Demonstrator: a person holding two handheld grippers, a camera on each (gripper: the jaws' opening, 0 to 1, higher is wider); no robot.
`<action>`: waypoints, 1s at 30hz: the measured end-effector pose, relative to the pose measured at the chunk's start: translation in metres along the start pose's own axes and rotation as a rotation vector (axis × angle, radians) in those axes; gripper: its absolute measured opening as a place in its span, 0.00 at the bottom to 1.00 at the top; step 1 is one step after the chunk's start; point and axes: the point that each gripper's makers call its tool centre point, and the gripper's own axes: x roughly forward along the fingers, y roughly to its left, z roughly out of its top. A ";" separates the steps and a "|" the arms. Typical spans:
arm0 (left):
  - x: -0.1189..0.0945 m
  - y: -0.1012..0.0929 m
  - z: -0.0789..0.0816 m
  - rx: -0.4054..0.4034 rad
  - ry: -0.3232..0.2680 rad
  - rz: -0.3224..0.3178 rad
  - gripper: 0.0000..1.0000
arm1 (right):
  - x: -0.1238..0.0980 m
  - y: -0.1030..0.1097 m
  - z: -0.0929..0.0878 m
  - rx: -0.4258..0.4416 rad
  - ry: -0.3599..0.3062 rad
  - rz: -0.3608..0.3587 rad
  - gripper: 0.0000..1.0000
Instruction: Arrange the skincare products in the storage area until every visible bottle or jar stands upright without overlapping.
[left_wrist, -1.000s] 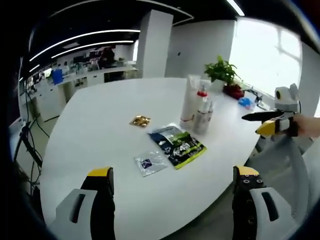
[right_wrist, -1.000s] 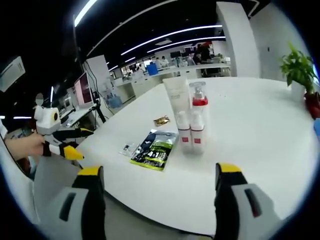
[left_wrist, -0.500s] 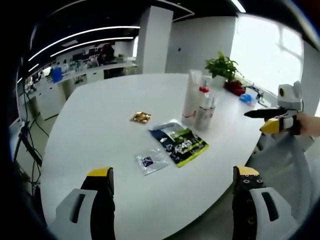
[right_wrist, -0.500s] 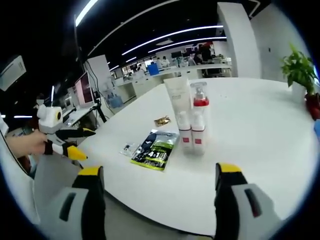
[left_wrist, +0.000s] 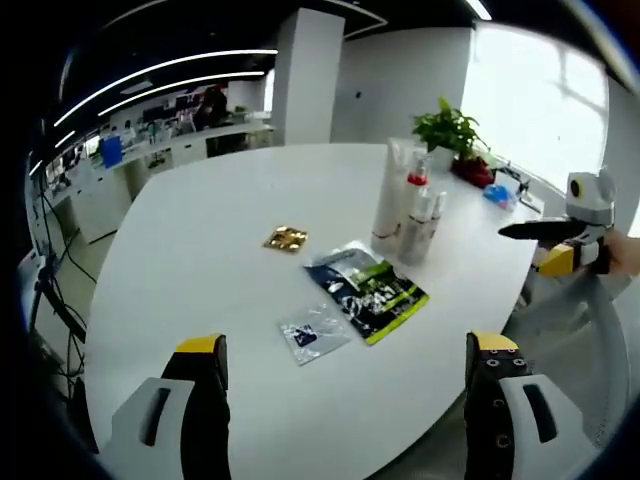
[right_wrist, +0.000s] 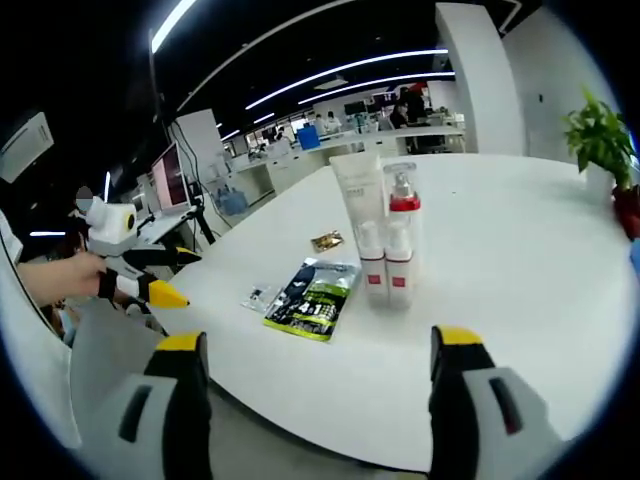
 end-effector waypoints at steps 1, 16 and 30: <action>0.001 0.001 0.001 0.001 0.002 0.001 0.97 | 0.000 0.000 0.000 0.001 0.000 0.000 0.92; 0.031 0.016 0.010 0.032 0.074 -0.007 0.97 | 0.001 -0.002 0.000 0.017 0.004 -0.002 0.92; 0.075 0.035 0.024 0.053 0.143 0.001 0.97 | 0.002 -0.002 -0.003 0.022 0.022 -0.005 0.92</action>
